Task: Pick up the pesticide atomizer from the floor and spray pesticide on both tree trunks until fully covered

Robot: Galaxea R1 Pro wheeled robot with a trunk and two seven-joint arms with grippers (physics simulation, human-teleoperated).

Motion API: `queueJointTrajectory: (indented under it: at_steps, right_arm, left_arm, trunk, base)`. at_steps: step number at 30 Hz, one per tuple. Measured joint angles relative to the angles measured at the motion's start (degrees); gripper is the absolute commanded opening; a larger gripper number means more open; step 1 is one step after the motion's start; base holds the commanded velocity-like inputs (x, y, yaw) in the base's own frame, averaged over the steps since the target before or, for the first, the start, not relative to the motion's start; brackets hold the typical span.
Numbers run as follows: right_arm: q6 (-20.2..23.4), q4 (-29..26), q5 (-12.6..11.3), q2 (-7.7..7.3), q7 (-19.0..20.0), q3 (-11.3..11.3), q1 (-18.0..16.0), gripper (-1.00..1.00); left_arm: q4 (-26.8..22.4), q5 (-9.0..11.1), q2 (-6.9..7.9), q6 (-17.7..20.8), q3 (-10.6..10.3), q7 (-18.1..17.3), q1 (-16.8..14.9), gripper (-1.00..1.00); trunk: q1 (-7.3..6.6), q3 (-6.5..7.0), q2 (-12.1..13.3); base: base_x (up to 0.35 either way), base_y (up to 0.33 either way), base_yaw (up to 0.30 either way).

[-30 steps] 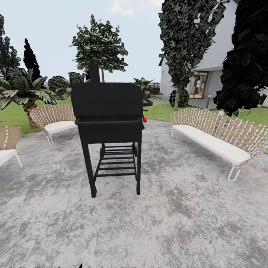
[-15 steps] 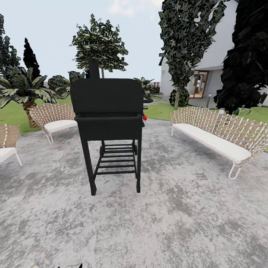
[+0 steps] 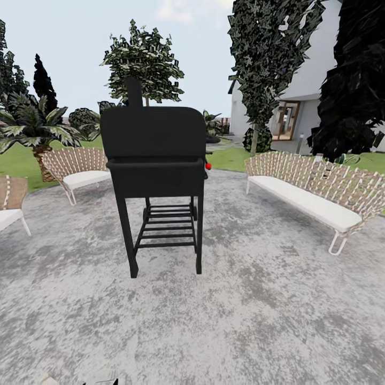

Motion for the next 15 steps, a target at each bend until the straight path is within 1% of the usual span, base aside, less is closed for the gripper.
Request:
queueJointTrajectory:
  at_steps: [11, 15]
  right_arm:
    - [-0.09, -0.21, -0.07, 0.01, 0.0, -0.09, -0.03, 1.0]
    - [-0.09, -0.21, -0.15, -0.01, 0.02, -0.1, 0.01, 1.0]
  left_arm:
    - [0.0, 0.03, 0.07, 0.0, 0.0, 0.0, 0.03, 1.0]
    - [0.0, 0.13, 0.33, 0.0, 0.0, 0.0, 0.0, 1.0]
  trunk:
    - [2.42, -1.99, -4.41]
    - [3.3, -2.93, -6.01]
  base:
    - [0.0, 0.0, 0.0]
    - [0.0, 0.0, 0.0]
